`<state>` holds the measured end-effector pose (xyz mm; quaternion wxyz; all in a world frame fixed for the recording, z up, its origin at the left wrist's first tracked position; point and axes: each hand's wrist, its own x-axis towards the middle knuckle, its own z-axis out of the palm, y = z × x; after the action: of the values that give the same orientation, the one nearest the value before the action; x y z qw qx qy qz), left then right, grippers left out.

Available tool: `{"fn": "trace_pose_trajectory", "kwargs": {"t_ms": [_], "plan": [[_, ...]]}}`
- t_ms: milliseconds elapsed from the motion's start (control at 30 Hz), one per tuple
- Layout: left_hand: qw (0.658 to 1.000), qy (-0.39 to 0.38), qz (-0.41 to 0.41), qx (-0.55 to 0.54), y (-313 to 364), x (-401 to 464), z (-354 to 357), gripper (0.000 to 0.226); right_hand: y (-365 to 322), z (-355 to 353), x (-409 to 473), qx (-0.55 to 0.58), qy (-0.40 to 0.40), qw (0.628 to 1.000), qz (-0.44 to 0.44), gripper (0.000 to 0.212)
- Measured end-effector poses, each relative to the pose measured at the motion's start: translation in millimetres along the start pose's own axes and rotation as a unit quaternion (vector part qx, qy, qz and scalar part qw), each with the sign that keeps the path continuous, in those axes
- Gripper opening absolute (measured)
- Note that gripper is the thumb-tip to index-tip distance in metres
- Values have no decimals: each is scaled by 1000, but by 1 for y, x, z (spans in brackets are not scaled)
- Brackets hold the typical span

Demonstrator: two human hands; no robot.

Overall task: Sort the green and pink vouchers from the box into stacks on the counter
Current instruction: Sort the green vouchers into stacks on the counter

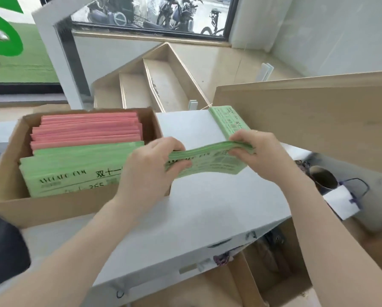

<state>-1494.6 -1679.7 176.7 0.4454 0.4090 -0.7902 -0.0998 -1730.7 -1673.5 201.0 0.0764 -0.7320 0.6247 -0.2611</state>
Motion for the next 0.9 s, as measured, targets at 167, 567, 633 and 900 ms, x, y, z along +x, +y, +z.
{"fn": "trace_pose_trajectory", "kwargs": {"t_ms": [167, 567, 633, 900], "plan": [[982, -74, -159, -69, 9, -45, 84, 20, 77, 15, -34, -8, -80, 997, 0, 16], [847, 55, -405, -340, 26, -61, 122, 23, 78, 62, -52, 23, 73, 997, 10, 42], [856, 69, -401, -319, 28, -62, 127, 28, 77, 73, -52, -41, 101, 994, -29, 38], [837, 165, -445, -271, 24, -46, 138, 40, 127, 66, -60, 111, 194, 970, 100, 46]]}}
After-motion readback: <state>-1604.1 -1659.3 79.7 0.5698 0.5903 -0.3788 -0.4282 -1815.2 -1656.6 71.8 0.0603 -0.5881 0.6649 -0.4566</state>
